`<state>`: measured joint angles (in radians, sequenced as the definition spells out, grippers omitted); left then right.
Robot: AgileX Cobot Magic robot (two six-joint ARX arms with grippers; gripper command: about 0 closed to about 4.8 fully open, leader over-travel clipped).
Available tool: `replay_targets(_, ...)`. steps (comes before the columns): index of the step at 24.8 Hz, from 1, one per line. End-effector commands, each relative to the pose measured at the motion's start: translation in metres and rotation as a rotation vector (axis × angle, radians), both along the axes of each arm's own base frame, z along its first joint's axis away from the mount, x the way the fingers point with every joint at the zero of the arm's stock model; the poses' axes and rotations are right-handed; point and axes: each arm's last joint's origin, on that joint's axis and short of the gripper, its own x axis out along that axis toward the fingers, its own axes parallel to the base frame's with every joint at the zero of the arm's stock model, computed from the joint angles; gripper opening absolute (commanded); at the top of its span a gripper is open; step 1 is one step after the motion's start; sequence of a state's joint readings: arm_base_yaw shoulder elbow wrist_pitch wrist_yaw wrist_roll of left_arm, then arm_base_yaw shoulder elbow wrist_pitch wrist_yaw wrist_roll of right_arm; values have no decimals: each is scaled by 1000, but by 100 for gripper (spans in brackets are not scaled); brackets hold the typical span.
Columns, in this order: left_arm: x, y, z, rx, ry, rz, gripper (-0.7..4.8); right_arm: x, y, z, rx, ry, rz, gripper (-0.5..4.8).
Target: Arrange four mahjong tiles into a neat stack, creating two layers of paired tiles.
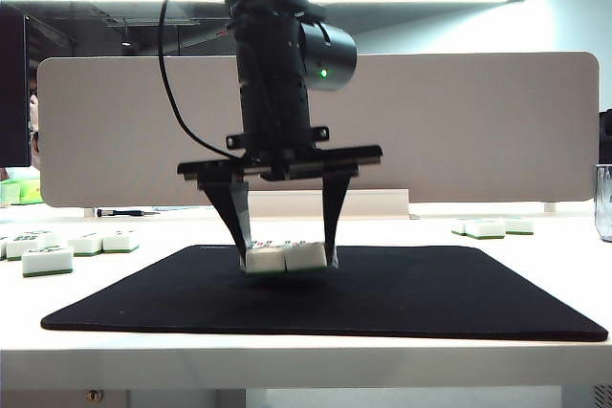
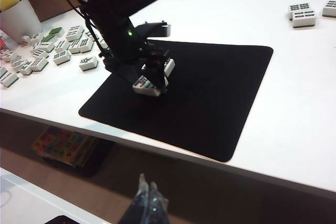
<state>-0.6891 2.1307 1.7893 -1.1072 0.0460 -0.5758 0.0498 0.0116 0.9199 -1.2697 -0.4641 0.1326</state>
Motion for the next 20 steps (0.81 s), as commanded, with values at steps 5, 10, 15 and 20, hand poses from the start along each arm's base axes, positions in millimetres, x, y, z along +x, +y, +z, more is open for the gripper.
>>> replay_targets(5, -3, 7, 37, -67, -118, -41, 295, -2, 0, 1, -2, -33, 0, -1)
replay_targets(10, 5, 12, 40, -24, -207, -6, 295, -2, 0, 1, -2, -33, 0, -1)
replay_targets(15, 16, 18, 41, 13, -300, -5, 295, -2, 0, 1, -2, -33, -1, -1)
replay_targets(20, 23, 16, 29, 18, -286, -4, 295, -2, 0, 1, -2, -33, -1, -1)
